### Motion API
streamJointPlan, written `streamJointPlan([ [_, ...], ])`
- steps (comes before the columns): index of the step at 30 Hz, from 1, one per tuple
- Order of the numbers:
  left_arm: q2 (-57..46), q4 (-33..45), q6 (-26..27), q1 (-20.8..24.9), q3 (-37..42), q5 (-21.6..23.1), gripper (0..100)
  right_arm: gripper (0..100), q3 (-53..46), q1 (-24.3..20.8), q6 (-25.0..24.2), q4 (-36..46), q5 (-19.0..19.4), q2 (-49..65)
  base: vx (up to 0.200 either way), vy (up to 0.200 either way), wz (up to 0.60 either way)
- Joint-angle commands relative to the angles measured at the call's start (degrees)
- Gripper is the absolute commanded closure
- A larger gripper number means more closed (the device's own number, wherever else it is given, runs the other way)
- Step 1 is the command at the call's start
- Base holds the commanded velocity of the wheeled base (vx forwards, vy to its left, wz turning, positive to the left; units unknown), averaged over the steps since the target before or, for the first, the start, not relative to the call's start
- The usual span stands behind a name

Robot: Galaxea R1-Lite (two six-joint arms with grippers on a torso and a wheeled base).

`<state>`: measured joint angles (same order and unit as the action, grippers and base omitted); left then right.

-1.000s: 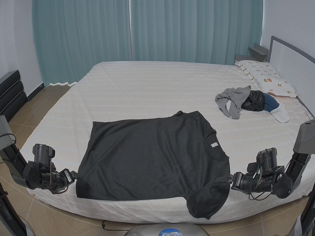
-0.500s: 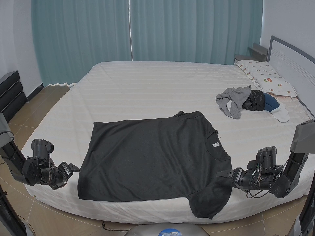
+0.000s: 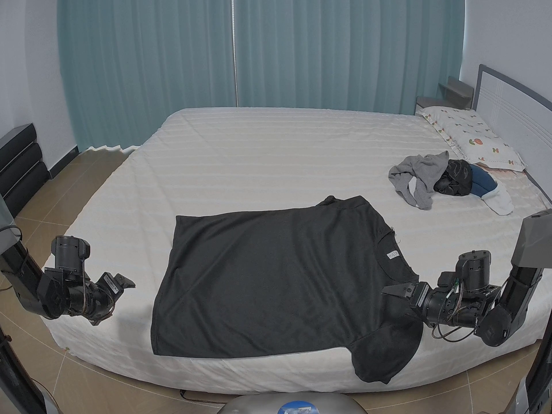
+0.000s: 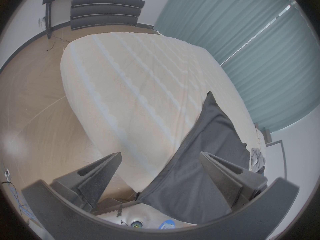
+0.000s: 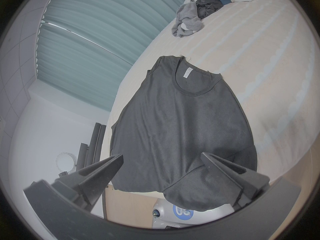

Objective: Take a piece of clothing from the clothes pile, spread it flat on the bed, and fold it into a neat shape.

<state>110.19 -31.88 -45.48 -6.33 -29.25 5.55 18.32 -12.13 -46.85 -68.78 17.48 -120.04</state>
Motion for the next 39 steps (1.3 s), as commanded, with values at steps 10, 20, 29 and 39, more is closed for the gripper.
streamJointPlan([
  [10,-0.3,0.0,-0.7,-0.2,-0.8,2.8,0,0,-0.1,0.2,-2.1,-0.2,0.0,-0.2,0.080,0.000,0.00],
  [20,-0.7,0.5,-3.6,0.4,-4.5,4.6,0,0,0.7,0.6,-4.0,-0.5,0.0,0.2,0.000,0.000,0.00],
  [29,10.7,1.1,-3.7,3.3,-20.9,5.5,0,0,0.9,2.1,-7.9,-0.6,-0.1,-1.4,0.000,0.000,0.00],
  [39,22.2,11.3,-3.5,4.2,-44.2,8.3,0,0,0.4,2.3,-7.9,-1.3,-0.1,-0.4,0.000,0.000,0.00],
])
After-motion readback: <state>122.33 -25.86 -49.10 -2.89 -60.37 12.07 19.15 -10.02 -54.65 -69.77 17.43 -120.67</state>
